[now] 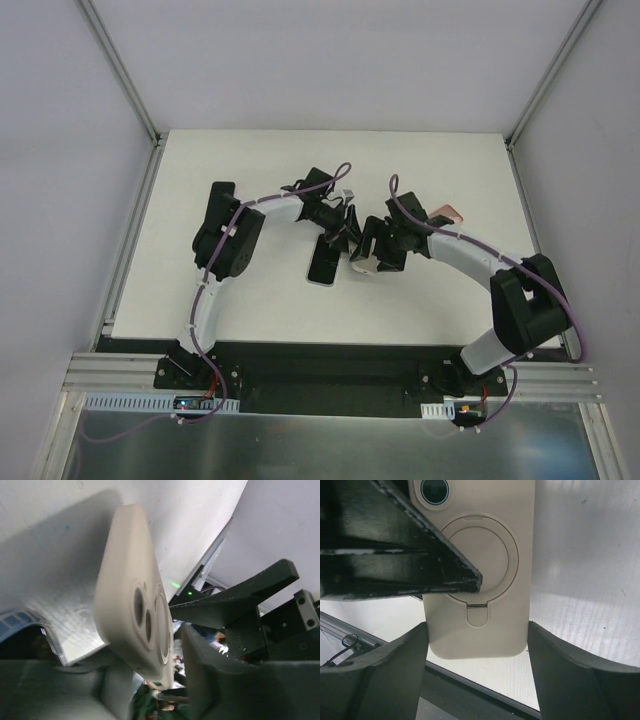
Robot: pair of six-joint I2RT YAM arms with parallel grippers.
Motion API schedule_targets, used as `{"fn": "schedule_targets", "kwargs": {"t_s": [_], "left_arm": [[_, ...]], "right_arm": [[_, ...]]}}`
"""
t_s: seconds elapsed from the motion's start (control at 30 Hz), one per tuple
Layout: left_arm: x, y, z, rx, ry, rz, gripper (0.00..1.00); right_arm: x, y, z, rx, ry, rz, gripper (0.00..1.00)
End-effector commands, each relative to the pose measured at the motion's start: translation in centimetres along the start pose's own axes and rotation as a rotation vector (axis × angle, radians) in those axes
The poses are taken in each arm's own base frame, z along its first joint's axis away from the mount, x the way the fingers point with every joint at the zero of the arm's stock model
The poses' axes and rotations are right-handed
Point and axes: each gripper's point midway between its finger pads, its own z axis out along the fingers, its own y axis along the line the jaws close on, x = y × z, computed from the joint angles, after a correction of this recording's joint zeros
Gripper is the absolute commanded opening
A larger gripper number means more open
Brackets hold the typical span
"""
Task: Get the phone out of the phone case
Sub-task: Pick up the phone at the center of the board.
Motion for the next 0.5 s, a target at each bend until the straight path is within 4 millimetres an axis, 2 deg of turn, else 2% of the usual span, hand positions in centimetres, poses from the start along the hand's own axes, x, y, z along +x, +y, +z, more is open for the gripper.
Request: {"fn": "schedule_targets", "kwargs": {"t_s": [0.0, 0.03, 0.07, 0.1, 0.13, 0.17, 0.2, 0.23, 0.3, 0.33, 0.4, 0.43, 0.47], "left_arm": [[-0.3, -2.0, -0.3, 0.021, -0.020, 0.046, 0.07], [-0.3, -2.0, -0.5, 0.015, -0.028, 0.040, 0.00], [-0.2, -2.6, -1.0, 0.014, -0.046, 0.048, 0.00], [-0.2, -2.1, -1.1, -0.008, -0.068, 0.027, 0.00], [-0.3, -2.0, -1.4, -0.020, -0.088, 0.024, 0.00], [-0.1, -2.6, -2.0, -0.024, -0.107, 0.029, 0.00], [0.0, -2.0, -2.1, -0.048, -0.128, 0.010, 0.00], [0.2, -2.5, -2.5, -0.051, -0.141, 0.015, 0.00], [0.4, -1.9, -2.7, -0.075, -0.159, -0.001, 0.00], [0.6, -2.2, -3.0, -0.075, -0.165, 0.004, 0.00], [0.9, -1.9, -3.2, -0.091, -0.168, -0.003, 0.00], [1.0, -2.1, -3.4, -0.095, -0.177, 0.000, 0.00], [1.2, -2.0, -3.5, -0.102, -0.179, -0.003, 0.00]], "right_arm": [[-0.9, 1.8, -2.2, -0.052, -0.058, -0.045, 0.36], [-1.1, 1.9, -2.6, -0.044, -0.072, -0.055, 0.46], [-1.2, 1.7, -2.8, -0.026, -0.080, -0.064, 0.56], [-1.0, 1.8, -3.5, 0.001, -0.077, -0.087, 0.65], [-1.7, 1.4, -4.2, 0.054, -0.128, -0.119, 0.82], [-1.8, 1.3, -4.7, 0.088, -0.145, -0.144, 0.88], [-1.1, 1.4, -5.3, 0.125, -0.138, -0.181, 0.93], [-2.3, 1.4, -6.2, 0.179, -0.207, -0.216, 0.98], [-1.7, 1.9, -6.8, 0.218, -0.220, -0.281, 0.98], [-2.2, 2.3, -7.2, 0.238, -0.250, -0.322, 0.98], [-1.3, 3.1, -6.8, 0.267, -0.248, -0.392, 0.98], [-1.9, 3.5, -7.1, 0.297, -0.286, -0.421, 0.97], [-1.6, 3.4, -7.0, 0.333, -0.282, -0.454, 0.96]]}}
